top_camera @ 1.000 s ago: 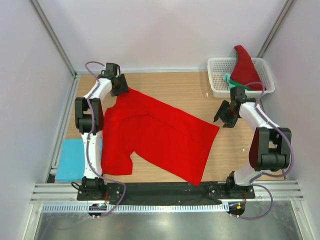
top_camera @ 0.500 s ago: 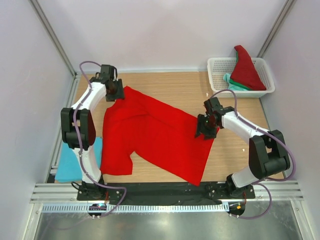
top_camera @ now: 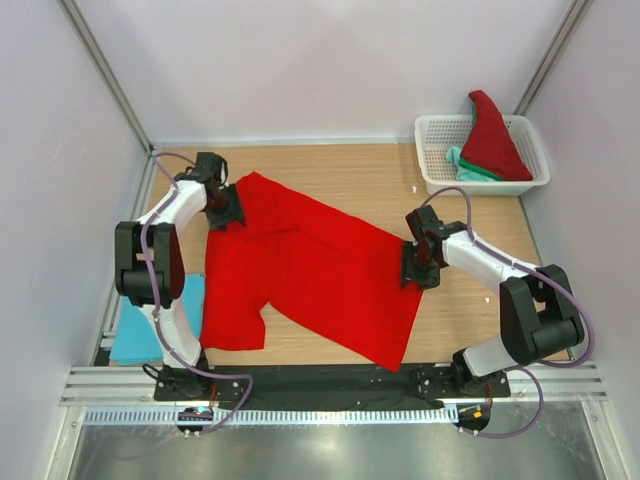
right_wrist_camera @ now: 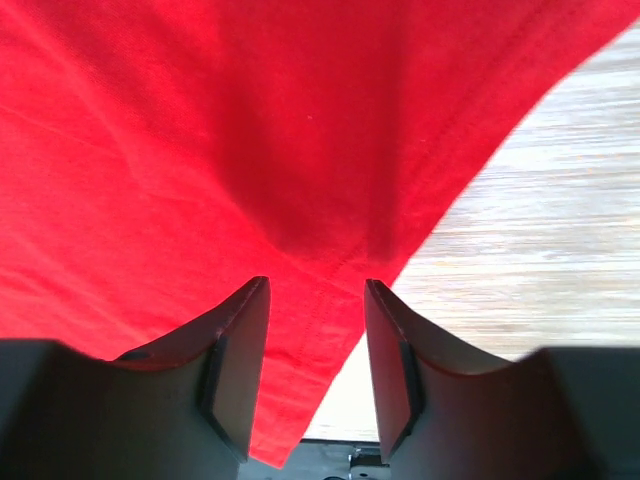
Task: Fold and stack the t-shirts
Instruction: Fold the tshirt
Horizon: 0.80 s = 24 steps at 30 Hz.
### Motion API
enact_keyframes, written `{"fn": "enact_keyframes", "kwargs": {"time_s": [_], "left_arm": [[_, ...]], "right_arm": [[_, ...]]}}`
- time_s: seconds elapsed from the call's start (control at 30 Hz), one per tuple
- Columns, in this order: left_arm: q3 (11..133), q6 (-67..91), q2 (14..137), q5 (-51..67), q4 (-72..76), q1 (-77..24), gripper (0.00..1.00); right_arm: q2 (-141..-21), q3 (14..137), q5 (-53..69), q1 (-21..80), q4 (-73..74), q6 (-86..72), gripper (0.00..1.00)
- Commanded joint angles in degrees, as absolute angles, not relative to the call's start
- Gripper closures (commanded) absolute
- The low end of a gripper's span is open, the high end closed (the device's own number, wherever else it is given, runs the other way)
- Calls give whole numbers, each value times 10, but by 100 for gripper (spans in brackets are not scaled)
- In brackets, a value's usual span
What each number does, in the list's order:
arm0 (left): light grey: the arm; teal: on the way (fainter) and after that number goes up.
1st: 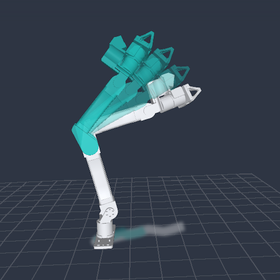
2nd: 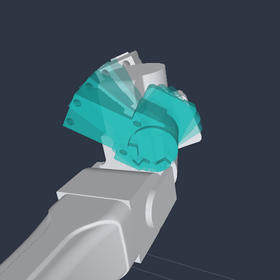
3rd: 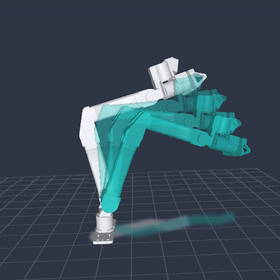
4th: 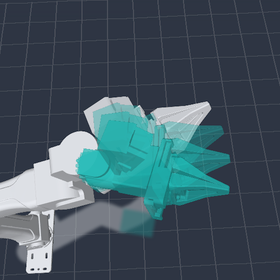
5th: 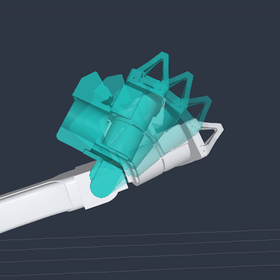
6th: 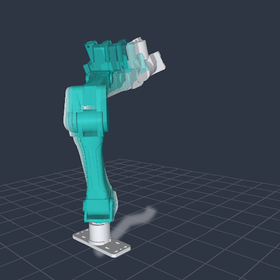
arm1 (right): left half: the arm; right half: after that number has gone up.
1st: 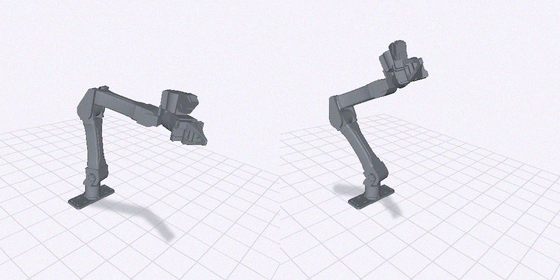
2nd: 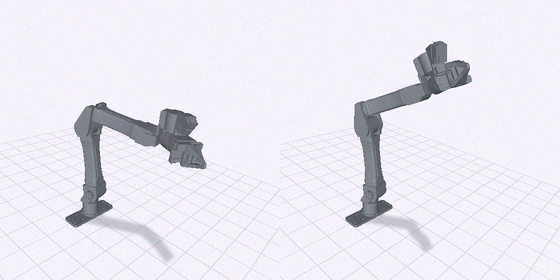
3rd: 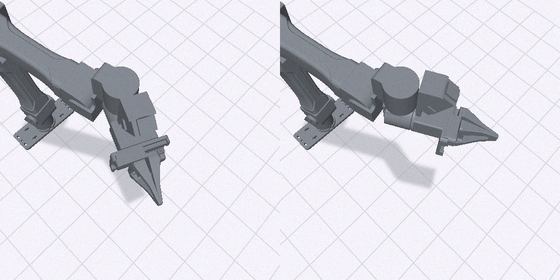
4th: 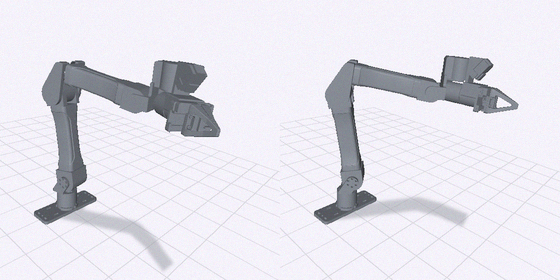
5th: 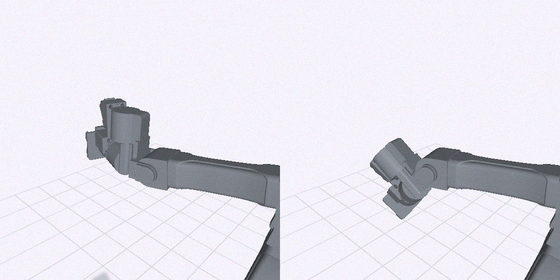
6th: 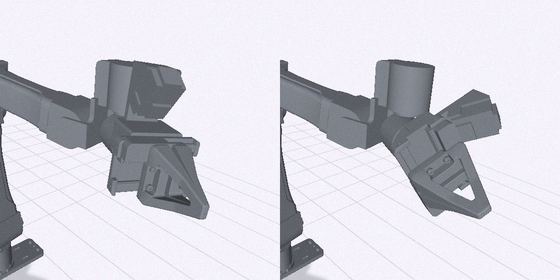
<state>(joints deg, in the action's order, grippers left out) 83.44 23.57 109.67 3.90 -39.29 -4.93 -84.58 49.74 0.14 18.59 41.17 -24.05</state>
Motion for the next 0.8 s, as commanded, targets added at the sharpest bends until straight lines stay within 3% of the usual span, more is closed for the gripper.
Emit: {"fn": "enact_keyframes", "kwargs": {"time_s": [0.0,0.2,0.47,0.77], "left_arm": [[793,278,1021,30,-366,-25,48],[790,264,1005,34,-380,-22,48],[780,272,980,24,-381,-23,48],[863,220,1057,167,-339,-38,39]], "right_arm": [[-824,494,-39,187,396,-239,49],[-842,524,-103,174,353,-259,44],[-968,584,-125,156,301,-253,43],[-1084,633,-187,79,265,-215,43]]}}
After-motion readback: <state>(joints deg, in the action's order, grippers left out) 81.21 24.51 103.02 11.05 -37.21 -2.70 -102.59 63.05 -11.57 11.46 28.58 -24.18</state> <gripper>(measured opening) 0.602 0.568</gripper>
